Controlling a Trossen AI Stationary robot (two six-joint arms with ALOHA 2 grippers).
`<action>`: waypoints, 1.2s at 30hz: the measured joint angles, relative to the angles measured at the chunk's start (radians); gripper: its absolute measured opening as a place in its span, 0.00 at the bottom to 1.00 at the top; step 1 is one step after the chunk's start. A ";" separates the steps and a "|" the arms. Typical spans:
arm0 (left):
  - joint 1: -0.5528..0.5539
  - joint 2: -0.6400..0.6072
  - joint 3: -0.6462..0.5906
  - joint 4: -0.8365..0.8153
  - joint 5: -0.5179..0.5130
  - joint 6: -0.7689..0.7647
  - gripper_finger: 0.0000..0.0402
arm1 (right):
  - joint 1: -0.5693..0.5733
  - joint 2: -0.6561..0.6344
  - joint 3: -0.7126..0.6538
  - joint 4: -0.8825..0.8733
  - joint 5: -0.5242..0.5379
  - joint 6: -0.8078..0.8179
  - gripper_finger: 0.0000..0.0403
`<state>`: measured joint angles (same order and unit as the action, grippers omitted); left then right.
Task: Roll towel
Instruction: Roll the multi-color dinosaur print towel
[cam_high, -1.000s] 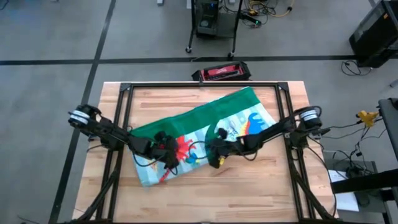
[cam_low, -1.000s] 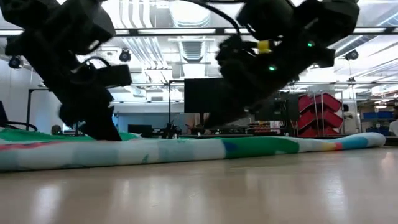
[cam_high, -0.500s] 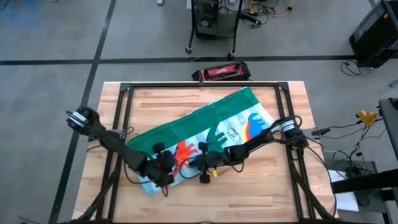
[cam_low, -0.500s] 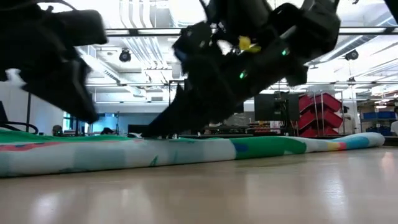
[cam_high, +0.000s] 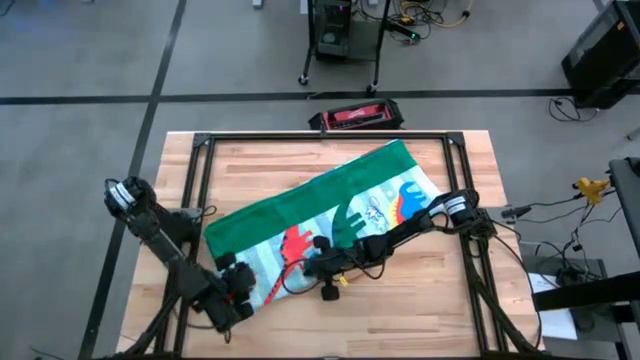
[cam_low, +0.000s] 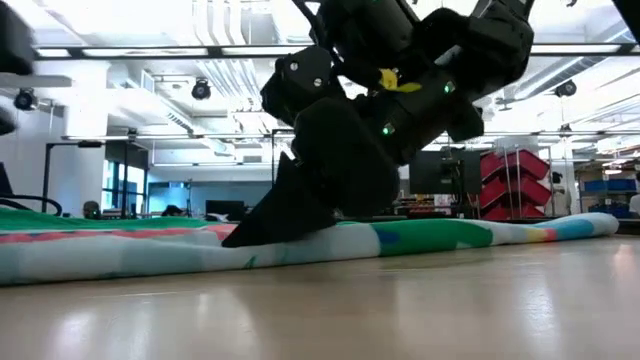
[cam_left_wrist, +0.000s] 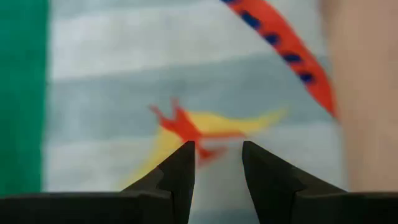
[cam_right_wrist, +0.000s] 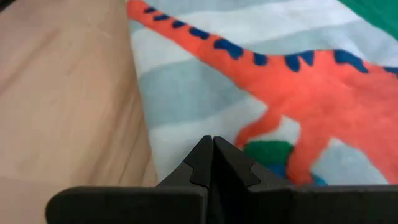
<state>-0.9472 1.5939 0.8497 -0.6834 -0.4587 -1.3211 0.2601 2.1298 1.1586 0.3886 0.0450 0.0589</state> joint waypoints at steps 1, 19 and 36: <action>-0.014 0.013 0.000 0.010 0.001 -0.016 0.30 | 0.002 -0.013 -0.001 -0.014 0.002 0.000 0.00; -0.037 0.203 0.187 0.170 -0.195 0.171 0.30 | 0.023 -0.024 0.153 -0.013 -0.040 -0.051 0.00; -0.236 0.198 0.323 -0.163 -0.280 -0.111 0.30 | 0.065 0.270 0.490 0.046 -0.127 -0.079 0.00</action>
<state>-1.1828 1.7914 1.1731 -0.8464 -0.7388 -1.4321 0.3253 2.3997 1.6486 0.4344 -0.0821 -0.0202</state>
